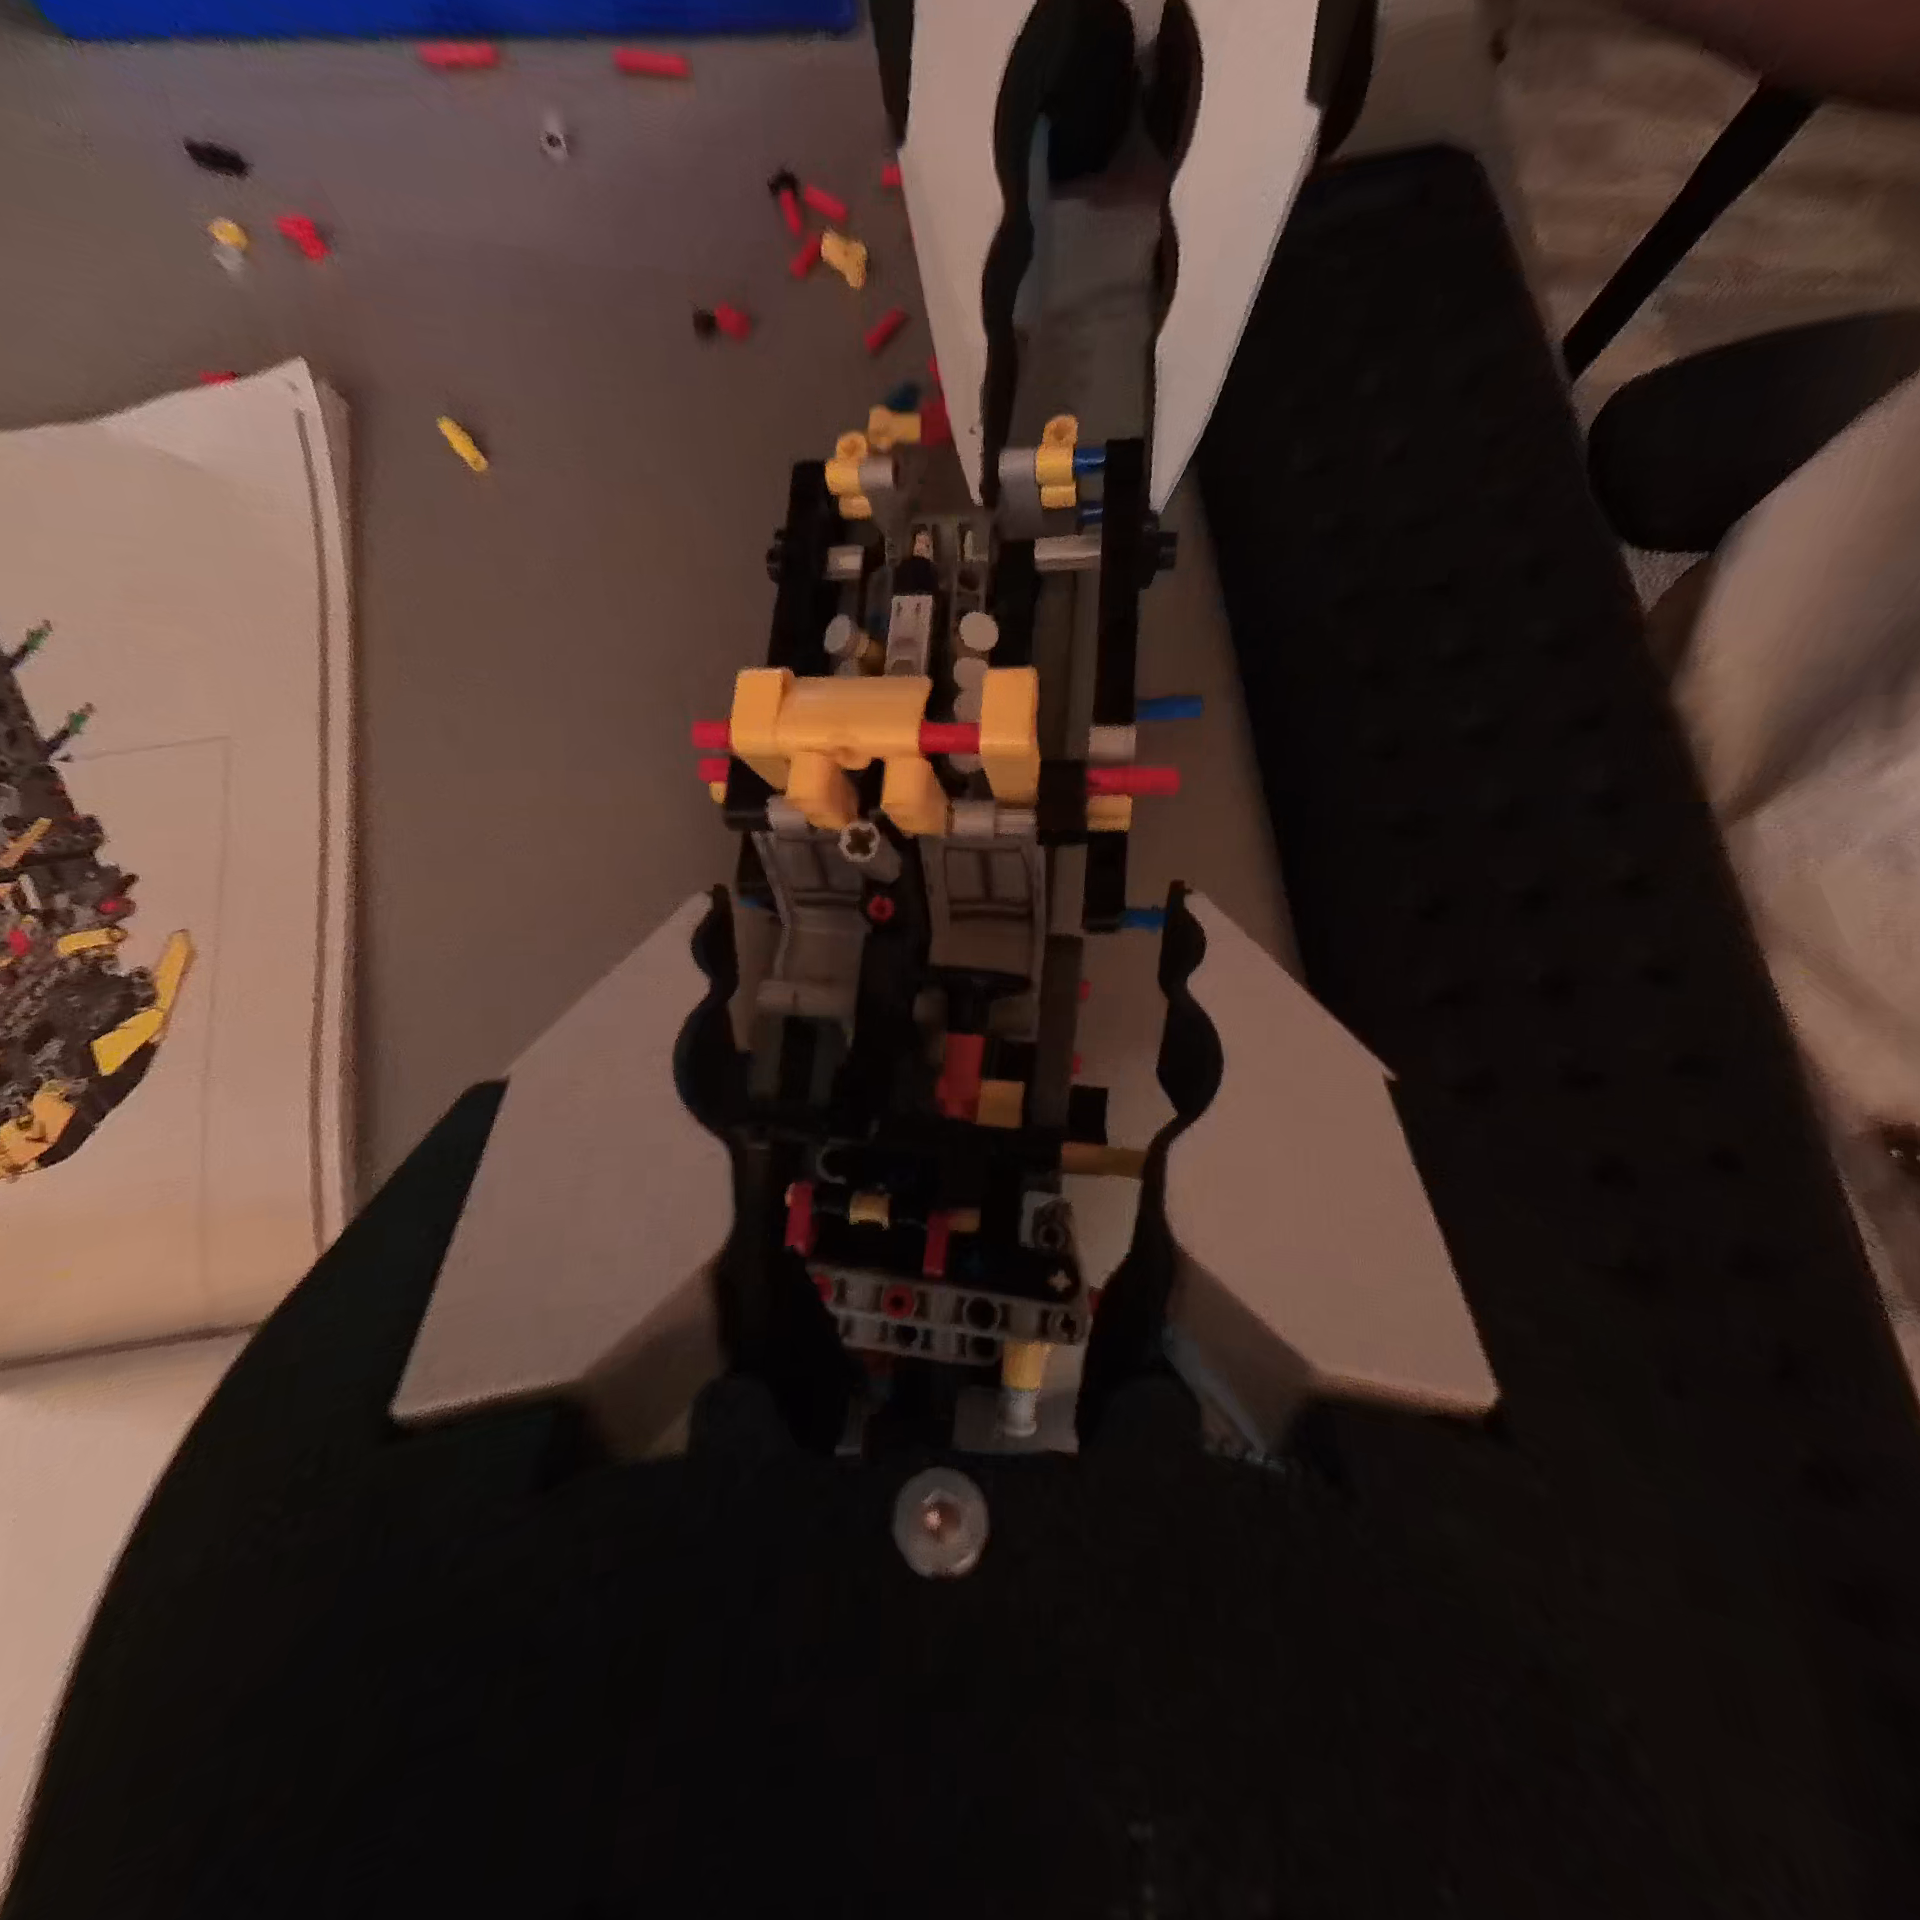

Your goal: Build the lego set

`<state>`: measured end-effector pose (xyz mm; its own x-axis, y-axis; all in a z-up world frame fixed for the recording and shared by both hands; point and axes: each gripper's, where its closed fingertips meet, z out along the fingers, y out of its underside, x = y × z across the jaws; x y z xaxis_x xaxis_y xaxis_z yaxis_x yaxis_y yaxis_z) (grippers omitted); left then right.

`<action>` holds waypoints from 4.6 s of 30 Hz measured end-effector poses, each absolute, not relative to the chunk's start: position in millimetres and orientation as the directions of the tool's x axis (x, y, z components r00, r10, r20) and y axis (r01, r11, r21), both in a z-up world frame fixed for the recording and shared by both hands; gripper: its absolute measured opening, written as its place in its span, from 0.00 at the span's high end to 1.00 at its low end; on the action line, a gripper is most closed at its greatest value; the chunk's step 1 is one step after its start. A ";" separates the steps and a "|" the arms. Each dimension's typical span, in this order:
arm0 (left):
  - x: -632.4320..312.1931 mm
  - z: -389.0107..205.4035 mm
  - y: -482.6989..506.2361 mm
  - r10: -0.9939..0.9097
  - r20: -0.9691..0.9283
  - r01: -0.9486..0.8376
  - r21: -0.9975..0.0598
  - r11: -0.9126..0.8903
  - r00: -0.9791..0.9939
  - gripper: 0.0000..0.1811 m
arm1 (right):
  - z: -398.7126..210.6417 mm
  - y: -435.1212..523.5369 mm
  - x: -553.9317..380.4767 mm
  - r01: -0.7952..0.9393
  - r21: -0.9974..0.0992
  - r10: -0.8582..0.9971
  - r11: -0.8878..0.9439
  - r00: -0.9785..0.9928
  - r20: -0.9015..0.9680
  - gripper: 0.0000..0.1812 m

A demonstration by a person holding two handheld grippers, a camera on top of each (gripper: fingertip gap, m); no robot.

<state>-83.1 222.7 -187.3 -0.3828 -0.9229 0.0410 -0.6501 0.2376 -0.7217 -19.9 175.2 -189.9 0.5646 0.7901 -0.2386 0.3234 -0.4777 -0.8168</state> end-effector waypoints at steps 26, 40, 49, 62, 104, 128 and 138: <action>-65.2 -221.7 223.0 -0.926 -0.123 -0.675 -0.651 0.346 -0.357 0.66 | -231.2 174.4 -11.4 0.597 -0.667 0.816 -0.446 0.578 -0.028 0.83; -82.3 -195.8 242.8 -0.943 -0.041 -0.622 -0.742 0.250 -0.330 0.66 | -210.1 183.8 -14.3 0.511 -0.679 0.734 -0.527 0.676 -0.061 0.77; -102.8 -193.2 288.5 -0.955 0.112 -0.600 -0.796 0.080 -0.276 0.51 | -214.1 222.8 -43.7 0.588 -0.624 0.741 -0.515 0.671 0.021 0.40; -113.7 -223.0 297.0 -0.950 0.164 -0.607 -0.794 0.032 -0.264 0.56 | -222.6 233.6 -71.0 0.618 -0.618 0.772 -0.486 0.635 0.027 0.42; -112.4 -229.4 297.4 -0.950 0.184 -0.620 -0.785 0.014 -0.254 0.55 | -232.9 234.7 -55.5 0.595 -0.667 0.688 -0.449 0.706 0.167 0.52; -111.3 -229.0 297.8 -0.950 0.188 -0.618 -0.786 0.007 -0.250 0.55 | -184.9 233.6 -58.3 0.415 -0.832 0.718 -0.367 0.695 0.030 0.55; -111.1 -228.9 298.1 -0.950 0.191 -0.618 -0.786 0.003 -0.247 0.55 | -195.6 246.7 -67.5 0.426 -0.810 0.752 -0.402 0.658 -0.027 0.65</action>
